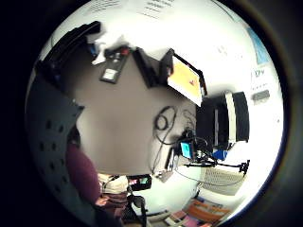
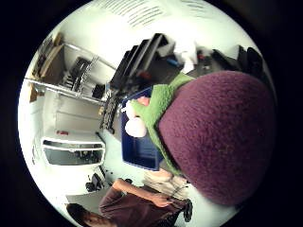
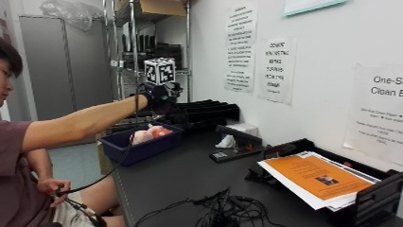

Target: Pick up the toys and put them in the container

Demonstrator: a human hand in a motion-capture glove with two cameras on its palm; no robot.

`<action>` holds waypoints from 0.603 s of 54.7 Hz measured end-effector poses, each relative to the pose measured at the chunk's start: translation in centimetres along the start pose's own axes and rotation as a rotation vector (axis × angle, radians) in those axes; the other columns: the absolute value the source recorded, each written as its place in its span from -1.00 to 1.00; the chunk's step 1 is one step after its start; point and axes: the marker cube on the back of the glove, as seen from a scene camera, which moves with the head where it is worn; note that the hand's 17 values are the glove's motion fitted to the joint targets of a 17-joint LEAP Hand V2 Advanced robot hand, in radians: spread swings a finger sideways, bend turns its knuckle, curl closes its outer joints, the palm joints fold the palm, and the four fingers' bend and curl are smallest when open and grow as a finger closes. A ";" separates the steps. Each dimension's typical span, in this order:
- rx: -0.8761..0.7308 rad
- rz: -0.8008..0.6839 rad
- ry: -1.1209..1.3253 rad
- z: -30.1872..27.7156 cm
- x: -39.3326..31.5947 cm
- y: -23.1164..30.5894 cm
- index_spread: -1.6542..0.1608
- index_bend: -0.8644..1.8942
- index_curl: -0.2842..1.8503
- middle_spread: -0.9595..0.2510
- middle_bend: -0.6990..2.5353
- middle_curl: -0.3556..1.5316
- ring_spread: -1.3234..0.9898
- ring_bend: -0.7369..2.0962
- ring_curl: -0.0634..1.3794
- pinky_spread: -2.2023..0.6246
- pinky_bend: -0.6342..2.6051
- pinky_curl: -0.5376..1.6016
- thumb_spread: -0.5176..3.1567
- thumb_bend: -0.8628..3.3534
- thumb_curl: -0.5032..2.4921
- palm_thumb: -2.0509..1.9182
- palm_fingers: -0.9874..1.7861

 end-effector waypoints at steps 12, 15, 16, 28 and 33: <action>-0.049 -0.168 0.011 1.9 -15.3 0.4 0.41 0.17 -0.02 0.10 0.10 0.34 -0.22 0.42 0.15 0.33 0.09 -0.02 -0.41 -0.60 -0.08 0.37 0.35; -0.051 -0.179 0.022 2.0 -16.9 0.7 0.41 0.16 0.00 0.10 0.10 0.35 -0.22 0.43 0.15 0.33 0.10 -0.02 -0.41 -0.59 -0.07 0.37 0.35; -0.052 -0.181 0.026 1.9 -17.4 0.8 0.41 0.15 0.01 0.10 0.10 0.35 -0.21 0.43 0.15 0.33 0.10 -0.02 -0.41 -0.60 -0.07 0.37 0.34; -0.277 -0.192 0.110 2.7 -21.5 2.4 0.42 0.02 0.07 0.07 0.04 0.34 -0.19 0.47 0.12 0.33 0.12 -0.02 -0.37 -0.61 -0.08 0.33 0.27; -0.653 -0.218 0.137 4.4 -22.4 3.3 0.44 -0.16 0.03 0.05 -0.08 0.27 -0.16 0.41 0.06 0.34 0.15 -0.02 -0.24 -0.64 -0.15 0.21 -0.03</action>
